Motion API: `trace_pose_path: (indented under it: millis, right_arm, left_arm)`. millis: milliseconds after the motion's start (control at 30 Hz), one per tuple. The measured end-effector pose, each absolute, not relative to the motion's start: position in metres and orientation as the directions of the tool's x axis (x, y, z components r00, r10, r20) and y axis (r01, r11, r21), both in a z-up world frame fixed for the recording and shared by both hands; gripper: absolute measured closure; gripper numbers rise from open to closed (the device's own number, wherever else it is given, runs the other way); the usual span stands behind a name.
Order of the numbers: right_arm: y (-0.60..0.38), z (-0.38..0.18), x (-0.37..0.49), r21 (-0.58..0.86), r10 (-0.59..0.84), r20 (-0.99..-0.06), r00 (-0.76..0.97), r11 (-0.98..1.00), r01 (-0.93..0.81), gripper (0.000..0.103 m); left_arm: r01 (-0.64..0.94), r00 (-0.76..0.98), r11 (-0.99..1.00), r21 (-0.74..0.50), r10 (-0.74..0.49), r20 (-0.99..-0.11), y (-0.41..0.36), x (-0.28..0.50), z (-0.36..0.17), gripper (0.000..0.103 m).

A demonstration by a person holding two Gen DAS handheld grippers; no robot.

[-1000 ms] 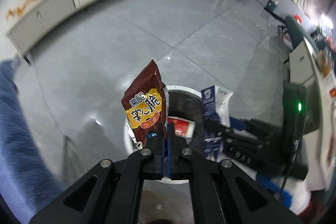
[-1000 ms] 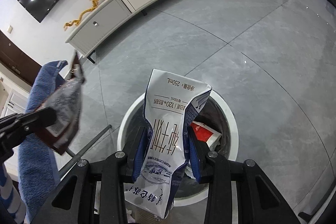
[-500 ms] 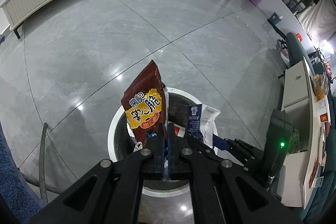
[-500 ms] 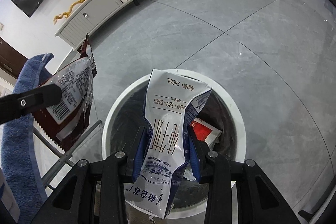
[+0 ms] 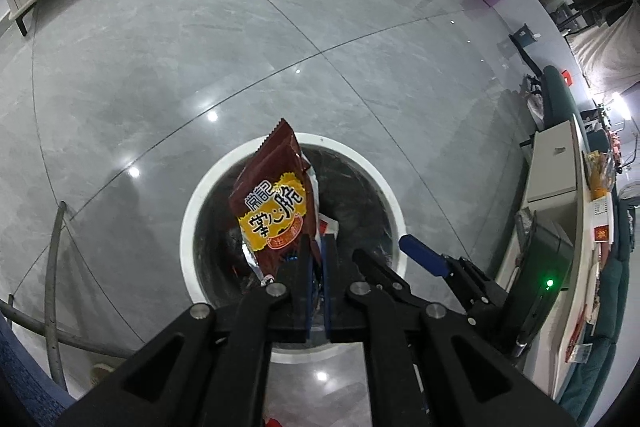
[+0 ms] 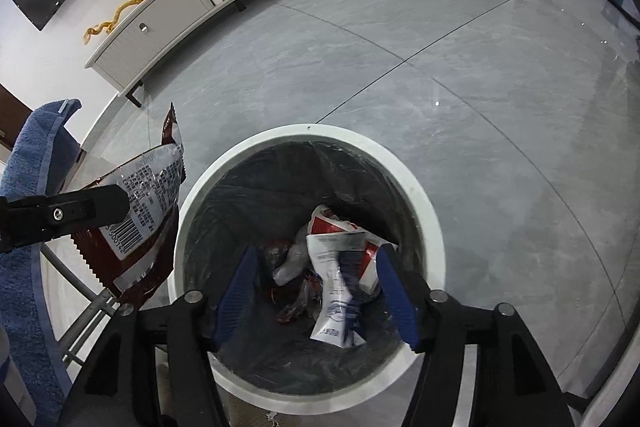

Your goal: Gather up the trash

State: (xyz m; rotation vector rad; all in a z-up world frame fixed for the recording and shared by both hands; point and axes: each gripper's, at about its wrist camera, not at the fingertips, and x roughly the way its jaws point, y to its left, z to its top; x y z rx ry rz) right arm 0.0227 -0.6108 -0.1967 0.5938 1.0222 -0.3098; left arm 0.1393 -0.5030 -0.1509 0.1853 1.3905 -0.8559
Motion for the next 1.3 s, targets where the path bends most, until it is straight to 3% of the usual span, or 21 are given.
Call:
trace_pose_path:
  millis: [167,233,267,300,433,900,1300]
  right_arm:
    - [-0.609,-0.187,0.01,0.312,0.009,-0.859,0.512,0.802,0.509,0.04]
    - [-0.608,-0.182,0.005,0.304,-0.002,-0.856,0.517,0.807,0.507,0.04]
    - [-0.607,-0.179,0.002,0.301,-0.008,-0.855,0.519,0.807,0.508,0.04]
    - [-0.606,-0.175,-0.001,0.298,-0.015,-0.852,0.523,0.807,0.509,0.04]
    - [-0.606,-0.163,-0.008,0.296,-0.03,-0.845,0.534,0.805,0.514,0.04]
    - [-0.56,-0.097,-0.016,0.22,-0.126,-0.785,0.607,0.86,0.461,0.033]
    - [-0.502,-0.051,-0.021,0.168,-0.169,-0.733,0.659,0.894,0.416,0.021]
  left_arm:
    - [0.625,-0.076,0.685,-0.374,-0.424,-0.902,-0.502,0.133,-0.148,0.096]
    - [0.628,-0.072,0.683,-0.372,-0.425,-0.902,-0.5,0.131,-0.147,0.077]
    - [0.626,-0.057,0.688,-0.367,-0.429,-0.901,-0.498,0.131,-0.144,0.052]
    - [0.624,-0.038,0.692,-0.363,-0.437,-0.899,-0.496,0.131,-0.142,0.042]
    - [0.625,-0.013,0.688,-0.368,-0.462,-0.887,-0.49,0.129,-0.129,0.042]
    - [0.662,0.338,0.731,-0.168,-0.49,-0.803,-0.411,0.085,-0.045,0.042]
    - [0.576,0.519,0.817,-0.024,-0.388,-0.762,-0.308,0.061,-0.012,0.042]
